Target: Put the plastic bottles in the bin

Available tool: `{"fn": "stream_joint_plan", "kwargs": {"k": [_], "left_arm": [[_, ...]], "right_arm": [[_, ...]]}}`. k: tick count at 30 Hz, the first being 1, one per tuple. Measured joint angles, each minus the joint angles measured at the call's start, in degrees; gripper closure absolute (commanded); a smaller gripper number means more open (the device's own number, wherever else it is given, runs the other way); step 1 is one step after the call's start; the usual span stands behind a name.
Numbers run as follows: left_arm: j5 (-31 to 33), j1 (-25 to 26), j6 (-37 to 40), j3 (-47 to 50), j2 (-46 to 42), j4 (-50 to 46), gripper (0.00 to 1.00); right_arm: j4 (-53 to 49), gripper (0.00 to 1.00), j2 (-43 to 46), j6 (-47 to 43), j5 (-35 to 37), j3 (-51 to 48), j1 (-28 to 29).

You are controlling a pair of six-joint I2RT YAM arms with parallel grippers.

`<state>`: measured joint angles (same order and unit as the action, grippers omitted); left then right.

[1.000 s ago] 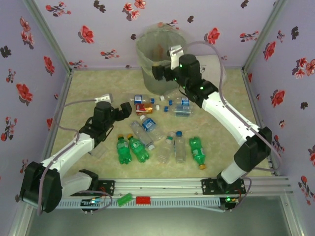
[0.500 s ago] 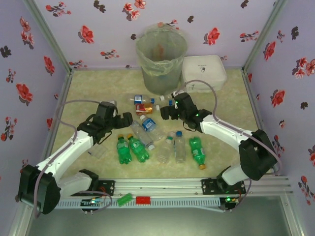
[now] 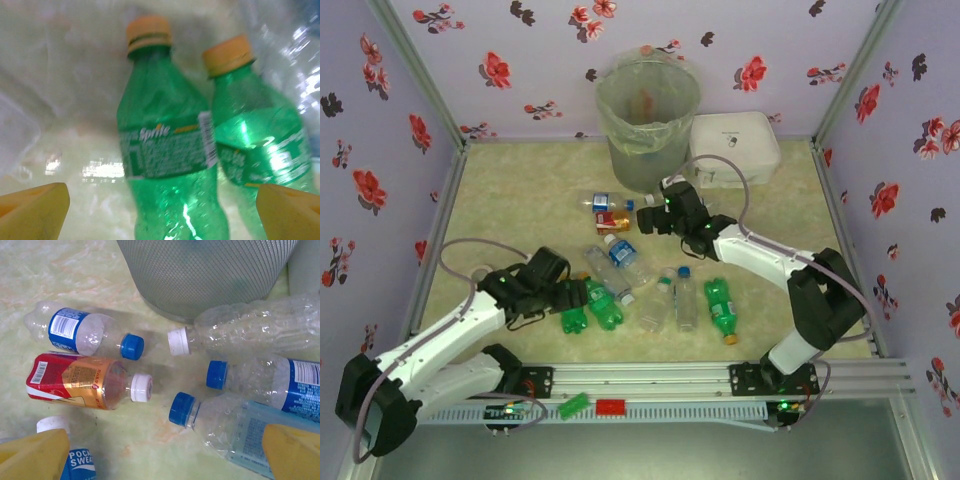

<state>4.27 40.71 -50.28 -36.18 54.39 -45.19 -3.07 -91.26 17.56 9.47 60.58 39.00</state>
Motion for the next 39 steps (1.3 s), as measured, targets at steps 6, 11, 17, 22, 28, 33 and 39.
{"fn": "stream_joint_plan", "kwargs": {"k": [6, 11, 17, 22, 28, 33, 39], "left_arm": [[-2.51, 1.42, -3.61, 3.52, 2.69, 2.58, 0.04], [-3.93, 1.79, -3.80, 4.11, 8.74, 5.11, 0.08], [-4.42, 1.79, -3.23, 4.52, 13.25, 8.24, 0.21], [-3.87, 1.79, -2.60, 4.52, 14.84, 8.96, 0.35], [-3.23, 1.79, -2.03, 4.52, 14.91, 8.39, 0.44], [-1.84, 1.79, -1.60, 4.46, 13.77, 8.63, 0.51], [2.27, -0.61, 0.98, 0.63, 10.45, 9.25, 0.54]], "right_arm": [[0.20, 0.00, -0.39, -0.63, 0.26, 0.13, 0.07], [0.15, 0.00, -0.70, -1.31, 1.01, 0.13, 0.07], [0.00, 0.00, -0.70, -2.12, 1.84, 0.13, 0.07], [-0.17, 0.00, -0.70, -2.19, 2.21, 0.13, 0.07], [-0.31, 0.00, -0.70, -2.56, 2.40, 0.13, 0.07], [-0.31, 0.00, -0.70, -2.56, 2.40, 0.13, 0.07], [-0.28, 0.00, -0.81, -2.54, 2.40, 0.13, 0.07]]}}
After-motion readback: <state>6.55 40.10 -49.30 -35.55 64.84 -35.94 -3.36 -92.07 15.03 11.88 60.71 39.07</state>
